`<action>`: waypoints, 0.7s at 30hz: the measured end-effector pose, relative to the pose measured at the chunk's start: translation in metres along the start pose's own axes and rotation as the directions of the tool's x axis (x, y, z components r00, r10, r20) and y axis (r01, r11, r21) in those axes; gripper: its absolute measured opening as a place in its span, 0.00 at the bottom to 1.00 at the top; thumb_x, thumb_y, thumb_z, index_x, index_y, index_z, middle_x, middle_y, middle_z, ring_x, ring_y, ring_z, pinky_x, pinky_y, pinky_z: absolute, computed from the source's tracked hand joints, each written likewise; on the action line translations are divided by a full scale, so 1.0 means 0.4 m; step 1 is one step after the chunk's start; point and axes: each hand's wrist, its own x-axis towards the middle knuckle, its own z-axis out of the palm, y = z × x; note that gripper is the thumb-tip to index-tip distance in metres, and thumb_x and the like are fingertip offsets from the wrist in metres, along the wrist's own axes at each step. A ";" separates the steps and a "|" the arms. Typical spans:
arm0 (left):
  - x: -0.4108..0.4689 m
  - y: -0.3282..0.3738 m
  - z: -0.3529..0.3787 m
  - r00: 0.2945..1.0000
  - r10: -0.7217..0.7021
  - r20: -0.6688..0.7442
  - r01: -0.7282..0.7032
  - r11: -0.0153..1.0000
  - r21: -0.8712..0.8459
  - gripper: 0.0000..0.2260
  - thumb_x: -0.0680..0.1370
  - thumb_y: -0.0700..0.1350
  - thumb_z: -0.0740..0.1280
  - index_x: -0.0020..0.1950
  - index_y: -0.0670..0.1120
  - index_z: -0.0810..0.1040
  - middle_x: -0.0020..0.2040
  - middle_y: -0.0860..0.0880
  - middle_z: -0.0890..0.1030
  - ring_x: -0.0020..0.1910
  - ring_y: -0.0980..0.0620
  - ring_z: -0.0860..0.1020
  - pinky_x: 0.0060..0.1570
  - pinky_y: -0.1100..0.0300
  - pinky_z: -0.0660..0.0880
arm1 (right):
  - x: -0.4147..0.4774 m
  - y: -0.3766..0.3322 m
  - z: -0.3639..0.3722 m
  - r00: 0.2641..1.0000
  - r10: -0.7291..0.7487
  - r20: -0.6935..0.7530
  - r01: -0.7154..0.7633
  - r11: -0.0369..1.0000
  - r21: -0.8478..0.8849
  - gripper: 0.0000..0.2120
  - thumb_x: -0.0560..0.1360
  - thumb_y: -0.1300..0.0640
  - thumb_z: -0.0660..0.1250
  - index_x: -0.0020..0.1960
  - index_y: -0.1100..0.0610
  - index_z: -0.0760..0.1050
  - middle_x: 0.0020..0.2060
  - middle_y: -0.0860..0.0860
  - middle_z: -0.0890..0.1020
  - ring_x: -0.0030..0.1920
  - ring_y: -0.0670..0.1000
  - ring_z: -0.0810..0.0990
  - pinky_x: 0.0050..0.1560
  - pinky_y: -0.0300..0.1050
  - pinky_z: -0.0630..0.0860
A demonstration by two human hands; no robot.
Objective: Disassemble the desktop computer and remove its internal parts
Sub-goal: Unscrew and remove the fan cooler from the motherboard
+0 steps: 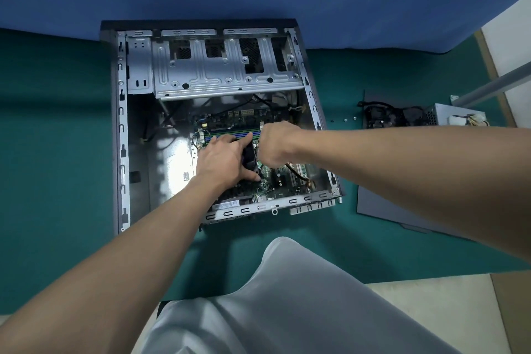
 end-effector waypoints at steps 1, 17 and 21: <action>0.001 0.001 0.000 1.000 -0.001 0.005 0.001 1.000 -0.001 0.42 0.63 0.68 0.73 0.74 0.59 0.63 0.74 0.46 0.65 0.72 0.41 0.65 0.66 0.48 0.68 | -0.009 0.002 0.002 0.989 -0.142 -0.043 0.125 0.953 -0.275 0.04 0.76 0.63 0.60 0.43 0.58 0.68 0.33 0.52 0.70 0.38 0.54 0.75 0.34 0.44 0.71; 0.000 -0.005 0.007 1.000 0.019 -0.011 -0.019 1.000 0.009 0.46 0.63 0.69 0.72 0.77 0.61 0.57 0.75 0.44 0.64 0.73 0.41 0.64 0.69 0.48 0.66 | 0.007 0.006 -0.013 0.963 0.202 0.181 -0.267 0.822 0.503 0.08 0.80 0.60 0.55 0.44 0.60 0.70 0.28 0.52 0.72 0.23 0.46 0.67 0.19 0.33 0.63; 0.004 -0.004 0.006 1.000 0.022 -0.001 -0.022 1.000 0.006 0.46 0.64 0.68 0.72 0.77 0.61 0.55 0.75 0.45 0.64 0.73 0.41 0.62 0.70 0.49 0.64 | -0.024 0.023 0.003 0.968 -0.246 -0.057 0.215 0.920 -0.328 0.05 0.77 0.62 0.59 0.44 0.59 0.72 0.36 0.52 0.71 0.41 0.56 0.74 0.38 0.45 0.72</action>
